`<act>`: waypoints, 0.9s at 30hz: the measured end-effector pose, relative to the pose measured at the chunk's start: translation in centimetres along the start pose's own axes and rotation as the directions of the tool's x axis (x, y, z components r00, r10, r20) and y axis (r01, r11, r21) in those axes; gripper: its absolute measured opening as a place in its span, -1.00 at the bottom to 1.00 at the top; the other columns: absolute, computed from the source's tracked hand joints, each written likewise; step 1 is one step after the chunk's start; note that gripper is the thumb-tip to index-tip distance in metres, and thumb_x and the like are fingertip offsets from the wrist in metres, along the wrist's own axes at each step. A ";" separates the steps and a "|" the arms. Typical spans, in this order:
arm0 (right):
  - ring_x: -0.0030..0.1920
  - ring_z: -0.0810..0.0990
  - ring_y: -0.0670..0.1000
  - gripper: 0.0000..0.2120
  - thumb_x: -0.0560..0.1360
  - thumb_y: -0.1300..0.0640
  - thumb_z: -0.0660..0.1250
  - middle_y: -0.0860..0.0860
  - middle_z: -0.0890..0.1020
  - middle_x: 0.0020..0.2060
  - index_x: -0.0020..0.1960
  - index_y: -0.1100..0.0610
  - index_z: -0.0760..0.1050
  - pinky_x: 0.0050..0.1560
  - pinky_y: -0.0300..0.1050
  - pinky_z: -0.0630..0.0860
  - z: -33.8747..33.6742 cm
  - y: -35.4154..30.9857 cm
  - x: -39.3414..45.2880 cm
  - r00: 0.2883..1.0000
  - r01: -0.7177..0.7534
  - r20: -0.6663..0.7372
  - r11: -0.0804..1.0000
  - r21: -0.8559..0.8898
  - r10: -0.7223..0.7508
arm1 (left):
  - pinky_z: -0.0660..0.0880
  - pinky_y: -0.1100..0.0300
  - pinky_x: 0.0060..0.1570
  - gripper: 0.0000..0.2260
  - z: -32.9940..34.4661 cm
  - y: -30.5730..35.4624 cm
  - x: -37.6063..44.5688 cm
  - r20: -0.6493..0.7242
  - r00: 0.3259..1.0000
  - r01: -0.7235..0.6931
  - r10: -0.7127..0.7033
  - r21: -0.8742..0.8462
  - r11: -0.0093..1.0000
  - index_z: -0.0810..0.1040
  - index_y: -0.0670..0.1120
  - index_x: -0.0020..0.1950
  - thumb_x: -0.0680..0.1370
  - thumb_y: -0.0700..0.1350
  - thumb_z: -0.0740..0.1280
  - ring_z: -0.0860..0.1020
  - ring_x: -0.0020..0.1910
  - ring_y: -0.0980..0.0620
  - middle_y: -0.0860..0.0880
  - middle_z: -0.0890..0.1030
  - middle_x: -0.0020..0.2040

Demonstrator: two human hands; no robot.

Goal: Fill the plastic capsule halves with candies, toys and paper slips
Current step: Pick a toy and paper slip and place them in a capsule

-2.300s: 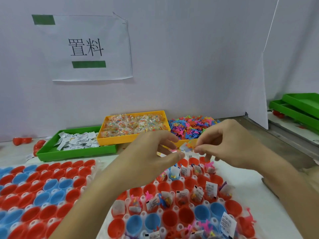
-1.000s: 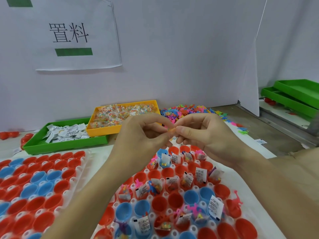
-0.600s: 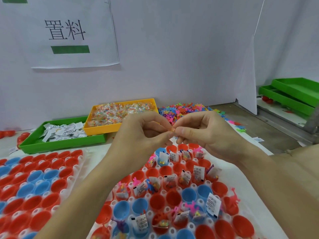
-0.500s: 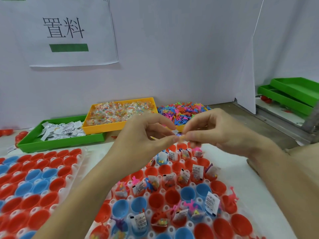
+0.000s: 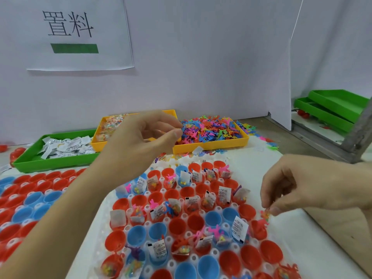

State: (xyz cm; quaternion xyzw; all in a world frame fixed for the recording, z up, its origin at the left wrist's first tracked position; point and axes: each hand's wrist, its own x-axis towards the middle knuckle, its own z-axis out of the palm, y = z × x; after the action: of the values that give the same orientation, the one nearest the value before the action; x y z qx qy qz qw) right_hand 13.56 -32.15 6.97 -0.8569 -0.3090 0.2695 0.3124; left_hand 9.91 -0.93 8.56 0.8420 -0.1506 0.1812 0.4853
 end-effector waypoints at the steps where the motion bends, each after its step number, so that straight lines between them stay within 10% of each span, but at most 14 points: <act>1: -0.28 0.65 -0.19 -0.86 0.37 0.09 0.58 -0.13 0.73 -0.24 -0.19 -0.15 0.70 -0.25 -0.44 0.46 0.4 0.1 -0.4 0.999 0.006 -0.045 0.999 -0.053 -0.008 | 0.62 -0.10 -0.06 -0.88 -0.1 0.1 0.0 -0.004 1.000 0.000 0.000 0.006 1.000 0.67 0.08 -0.03 0.48 0.05 0.40 0.67 -0.15 0.02 0.03 0.71 -0.14; 8: -0.23 0.65 -0.04 -0.95 0.28 -0.12 0.50 -0.19 0.70 -0.25 -0.26 -0.24 0.67 -0.16 -0.12 0.57 3.2 -0.2 -1.1 0.977 0.006 -0.208 0.981 -0.195 -0.048 | 0.59 -0.18 -0.02 -0.90 -0.1 0.7 -0.1 -0.015 1.000 0.003 -0.003 0.027 1.000 0.66 0.04 0.00 0.52 -0.02 0.39 0.67 -0.15 0.01 0.01 0.71 -0.13; 13: -0.11 0.56 -0.24 -0.83 0.36 0.02 0.59 -0.28 0.64 -0.18 -0.31 -0.22 0.67 -0.18 -0.44 0.40 4.2 -0.5 -0.8 0.968 -0.050 -0.251 0.960 -0.275 -0.021 | 0.59 -0.16 -0.01 -0.91 0.0 0.6 -0.2 -0.009 1.000 0.009 -0.009 0.053 0.999 0.65 0.06 0.00 0.53 -0.03 0.38 0.67 -0.13 0.05 0.04 0.71 -0.13; 27: -0.12 0.45 -0.37 -0.86 0.31 -0.02 0.61 -0.32 0.56 -0.11 -0.23 -0.22 0.69 -0.12 -0.50 0.34 4.7 -1.6 -1.3 0.966 -0.094 -0.258 0.958 -0.270 0.023 | 0.61 -0.18 -0.05 -0.89 0.0 0.2 -0.2 0.002 1.000 -0.006 0.006 0.046 0.999 0.65 0.12 -0.07 0.44 0.08 0.40 0.68 -0.15 0.05 0.10 0.70 -0.17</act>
State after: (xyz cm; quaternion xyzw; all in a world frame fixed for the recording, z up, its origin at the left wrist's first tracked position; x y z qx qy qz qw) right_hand 9.05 -30.34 5.37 -0.9285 -0.2761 0.1211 0.2166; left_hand 9.67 -1.04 8.63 0.8526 -0.1497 0.1853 0.4651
